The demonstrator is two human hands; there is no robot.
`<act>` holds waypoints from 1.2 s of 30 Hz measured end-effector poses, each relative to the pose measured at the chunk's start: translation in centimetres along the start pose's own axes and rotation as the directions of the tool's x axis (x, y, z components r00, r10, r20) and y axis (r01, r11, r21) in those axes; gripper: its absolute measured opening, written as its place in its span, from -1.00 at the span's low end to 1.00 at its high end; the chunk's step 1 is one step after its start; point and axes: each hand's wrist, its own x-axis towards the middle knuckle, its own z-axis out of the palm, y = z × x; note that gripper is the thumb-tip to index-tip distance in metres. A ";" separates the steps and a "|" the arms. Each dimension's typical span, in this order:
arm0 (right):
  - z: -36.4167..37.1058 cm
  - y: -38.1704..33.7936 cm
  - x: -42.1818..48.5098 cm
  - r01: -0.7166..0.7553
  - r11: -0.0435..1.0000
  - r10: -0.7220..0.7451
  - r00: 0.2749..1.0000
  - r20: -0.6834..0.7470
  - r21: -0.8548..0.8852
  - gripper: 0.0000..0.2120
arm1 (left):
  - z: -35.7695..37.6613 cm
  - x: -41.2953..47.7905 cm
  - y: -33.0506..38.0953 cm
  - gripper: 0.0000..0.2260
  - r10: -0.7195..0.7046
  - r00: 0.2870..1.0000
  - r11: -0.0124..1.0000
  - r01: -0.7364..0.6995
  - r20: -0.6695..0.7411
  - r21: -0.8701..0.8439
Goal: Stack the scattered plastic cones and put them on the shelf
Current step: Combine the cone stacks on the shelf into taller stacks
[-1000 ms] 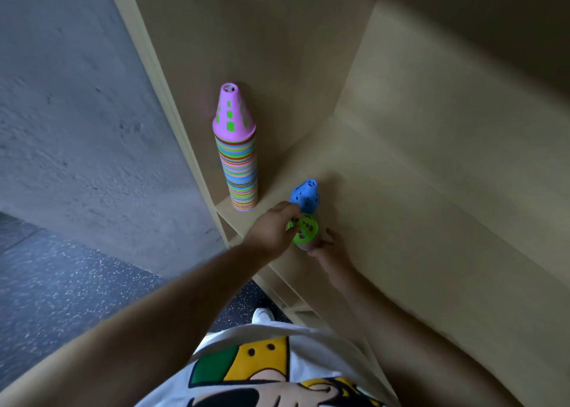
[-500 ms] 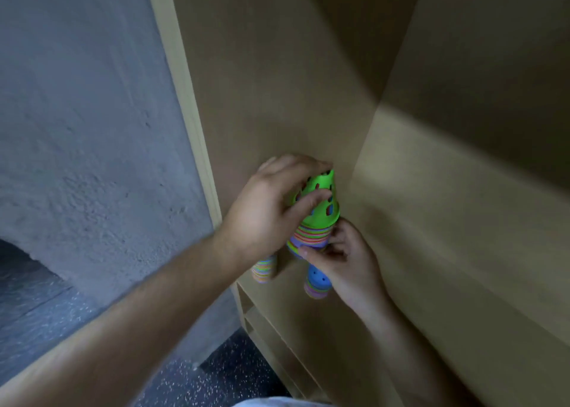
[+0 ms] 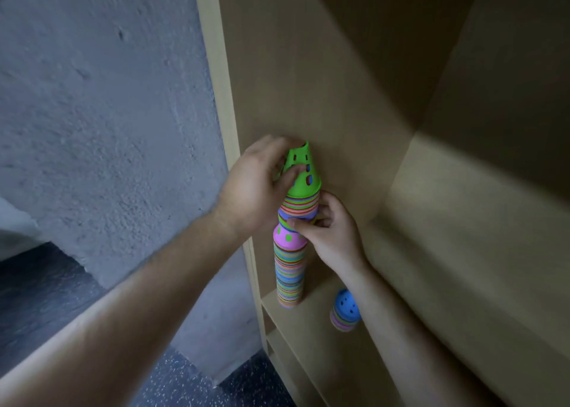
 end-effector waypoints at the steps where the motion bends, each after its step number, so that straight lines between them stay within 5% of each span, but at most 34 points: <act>1: 0.1 0.8 0.0 -0.021 1.000 0.021 1.000 -0.003 -0.015 -0.43 | 0.4 -0.4 -0.5 -0.70 0.003 1.000 1.000 -0.003 0.021 0.016; 5: 0.4 4.0 -0.7 -0.097 0.992 0.098 0.995 0.009 -0.075 -0.40 | 2.3 -2.8 -2.0 -0.63 -0.008 0.993 0.998 0.002 0.115 0.057; 9: 0.0 4.0 -1.1 0.006 0.846 -0.065 0.994 -0.092 -0.532 -0.29 | 2.9 -3.8 -2.1 -0.53 -0.020 0.990 0.998 0.011 0.142 0.064; 13: -0.5 3.9 -0.9 0.060 0.751 -0.116 0.992 -0.042 -0.658 -0.28 | 3.0 -3.7 -1.5 -0.53 -0.018 0.993 0.996 0.007 0.114 0.094; 21: -3.0 4.7 -3.2 0.076 0.734 -0.194 0.976 -0.102 -0.675 -0.26 | 4.6 -7.0 0.7 -0.54 0.196 0.981 0.924 -0.186 0.005 0.334; 26: -6.1 6.1 -6.6 0.117 0.706 -0.260 0.960 -0.102 -0.698 -0.40 | 10.4 -11.4 1.2 -0.70 0.225 0.955 0.969 -0.240 0.196 0.059; 30: -8.7 9.9 -9.7 -0.127 0.692 -0.013 0.982 -0.188 -0.711 -0.33 | 16.6 -14.9 0.2 -0.60 0.050 0.914 0.999 -0.038 0.402 -0.038; 33: -10.1 12.8 -10.5 -0.253 0.626 0.185 0.967 -0.174 -0.737 -0.44 | 20.1 -16.1 -0.4 -0.48 -0.078 0.813 0.993 0.115 0.577 -0.029; 36: -10.9 14.0 -11.0 -0.268 0.592 0.222 0.961 -0.166 -0.760 -0.57 | 22.6 -16.6 -0.9 -0.37 -0.136 0.711 0.984 0.180 0.690 0.008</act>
